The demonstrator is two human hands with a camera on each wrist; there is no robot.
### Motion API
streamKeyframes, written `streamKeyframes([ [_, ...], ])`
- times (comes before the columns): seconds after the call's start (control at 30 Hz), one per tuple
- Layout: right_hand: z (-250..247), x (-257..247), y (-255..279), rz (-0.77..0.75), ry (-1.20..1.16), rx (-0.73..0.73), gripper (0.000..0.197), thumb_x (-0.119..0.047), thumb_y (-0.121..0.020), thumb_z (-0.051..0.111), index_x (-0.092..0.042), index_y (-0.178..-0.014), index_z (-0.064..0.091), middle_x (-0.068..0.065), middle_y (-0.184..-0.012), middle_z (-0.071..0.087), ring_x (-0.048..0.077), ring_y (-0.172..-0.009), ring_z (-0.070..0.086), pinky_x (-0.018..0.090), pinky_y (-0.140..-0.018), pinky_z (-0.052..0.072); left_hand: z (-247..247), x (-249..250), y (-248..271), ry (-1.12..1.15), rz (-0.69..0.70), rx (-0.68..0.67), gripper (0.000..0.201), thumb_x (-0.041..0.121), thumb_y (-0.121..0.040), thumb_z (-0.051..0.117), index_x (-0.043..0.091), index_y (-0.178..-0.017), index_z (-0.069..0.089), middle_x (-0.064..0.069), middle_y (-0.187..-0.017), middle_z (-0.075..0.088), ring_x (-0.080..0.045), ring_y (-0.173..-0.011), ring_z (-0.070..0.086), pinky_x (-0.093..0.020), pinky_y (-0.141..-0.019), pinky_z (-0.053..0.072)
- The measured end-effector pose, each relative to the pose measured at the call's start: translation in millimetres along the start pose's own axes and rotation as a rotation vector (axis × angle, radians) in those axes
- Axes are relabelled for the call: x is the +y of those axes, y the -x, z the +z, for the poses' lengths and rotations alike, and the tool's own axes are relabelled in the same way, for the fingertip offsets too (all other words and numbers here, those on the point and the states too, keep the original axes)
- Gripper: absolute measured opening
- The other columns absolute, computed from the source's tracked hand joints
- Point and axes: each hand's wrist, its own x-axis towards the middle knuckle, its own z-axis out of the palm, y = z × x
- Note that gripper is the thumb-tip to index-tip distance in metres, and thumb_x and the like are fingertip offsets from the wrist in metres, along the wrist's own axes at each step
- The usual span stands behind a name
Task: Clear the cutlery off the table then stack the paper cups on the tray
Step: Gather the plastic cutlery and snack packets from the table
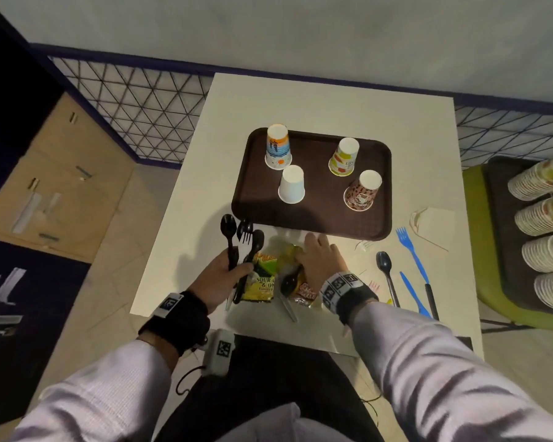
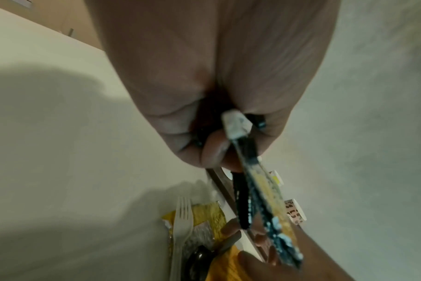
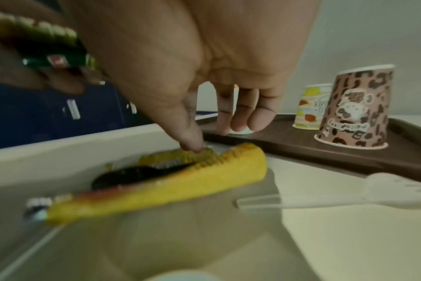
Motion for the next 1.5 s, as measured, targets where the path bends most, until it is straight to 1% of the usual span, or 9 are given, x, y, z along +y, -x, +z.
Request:
streamKeyframes([
  [0.17, 8.9, 0.1, -9.5, -0.033, 0.1, -0.069, 0.028, -0.032, -0.099, 0.057, -0.025, -0.125, 0.065, 0.008, -0.139, 0.041, 0.034, -0.13, 0.039, 0.045, -0.102, 0.044, -2.0, -5.6, 5.6, 0.003, -0.052, 0.064, 0.015, 0.009, -0.105, 0.053, 0.019, -0.112, 0.061, 0.003, -0.099, 0.074, 0.001, -0.079, 0.074, -0.014, -0.065, 0.054],
  [0.33, 1.1, 7.2, -7.8, -0.051, 0.073, 0.051, 0.03, -0.032, -0.094, 0.062, -0.029, -0.124, 0.066, 0.006, -0.134, 0.047, 0.031, -0.121, 0.044, 0.041, -0.097, 0.047, -11.0, -14.2, 7.6, 0.021, -0.061, 0.131, 0.014, 0.013, -0.106, 0.053, 0.02, -0.114, 0.063, 0.008, -0.101, 0.076, -0.001, -0.084, 0.074, -0.023, -0.078, 0.051],
  [0.43, -11.9, 6.2, 3.1, -0.038, 0.032, 0.173, 0.019, -0.027, -0.088, 0.063, -0.023, -0.106, 0.069, 0.002, -0.113, 0.058, 0.025, -0.101, 0.052, 0.037, -0.083, 0.048, -16.4, -17.2, 6.4, 0.035, -0.059, 0.151, 0.016, 0.011, -0.106, 0.052, 0.023, -0.111, 0.063, 0.013, -0.093, 0.079, 0.0, -0.082, 0.075, -0.019, -0.073, 0.052],
  [0.6, -8.9, -19.0, 25.0, 0.09, -0.556, 0.01, 0.018, -0.025, -0.095, 0.053, -0.012, -0.107, 0.05, 0.006, -0.093, 0.063, 0.026, -0.08, 0.063, 0.044, -0.071, 0.056, -17.6, -12.0, 6.1, 0.004, -0.02, 0.153, 0.021, 0.007, -0.106, 0.051, 0.026, -0.103, 0.059, 0.012, -0.083, 0.076, 0.002, -0.075, 0.073, -0.012, -0.064, 0.053],
  [0.77, 14.8, -45.3, 23.3, 0.258, -0.569, -0.158, 0.045, -0.036, -0.098, 0.054, -0.013, -0.135, 0.043, 0.007, -0.109, 0.068, 0.027, -0.094, 0.07, 0.037, -0.074, 0.058, -22.0, -8.9, 2.9, -0.036, -0.013, 0.139, 0.013, 0.013, -0.106, 0.053, 0.024, -0.105, 0.059, -0.001, -0.098, 0.072, -0.011, -0.092, 0.073, -0.036, -0.089, 0.055],
  [0.87, 27.4, -58.5, 15.2, 0.32, -0.483, -0.172, 0.049, -0.042, -0.096, 0.059, -0.015, -0.136, 0.048, 0.004, -0.117, 0.068, 0.028, -0.1, 0.071, 0.037, -0.08, 0.06, -28.6, -10.4, -0.5, -0.089, -0.002, 0.121, 0.01, 0.017, -0.105, 0.055, 0.023, -0.111, 0.059, -0.006, -0.105, 0.073, -0.017, -0.098, 0.074, -0.043, -0.096, 0.056],
  [1.03, 32.7, -67.8, 6.0, 0.319, -0.284, -0.245, 0.047, -0.022, -0.102, 0.053, -0.009, -0.146, 0.043, 0.01, -0.133, 0.064, 0.028, -0.109, 0.071, 0.038, -0.081, 0.061, -36.9, -8.3, -2.2, -0.135, 0.025, 0.076, 0.024, 0.025, -0.102, 0.058, 0.016, -0.124, 0.056, -0.005, -0.113, 0.072, -0.02, -0.106, 0.072, -0.048, -0.103, 0.054],
  [1.37, 9.0, -69.0, 4.3, 0.461, -0.693, 0.004, 0.028, -0.039, -0.095, 0.056, -0.014, -0.106, 0.052, 0.012, -0.105, 0.064, 0.037, -0.098, 0.065, 0.039, -0.077, 0.05, -65.2, -4.3, -10.8, -0.123, 0.061, 0.01, 0.038, 0.042, -0.089, 0.06, 0.023, -0.121, 0.057, -0.003, -0.116, 0.073, -0.02, -0.108, 0.072, -0.052, -0.104, 0.053],
  [1.5, -5.4, -69.0, 3.6, 0.556, -0.956, 0.175, 0.018, -0.025, -0.095, 0.058, -0.014, -0.093, 0.044, 0.002, -0.073, 0.055, 0.029, -0.073, 0.056, 0.033, -0.064, 0.038, -68.7, 2.8, -17.3, -0.149, 0.112, -0.006, 0.006, 0.023, -0.103, 0.059, 0.026, -0.108, 0.059, 0.001, -0.108, 0.074, -0.019, -0.107, 0.072, -0.047, -0.102, 0.054],
])
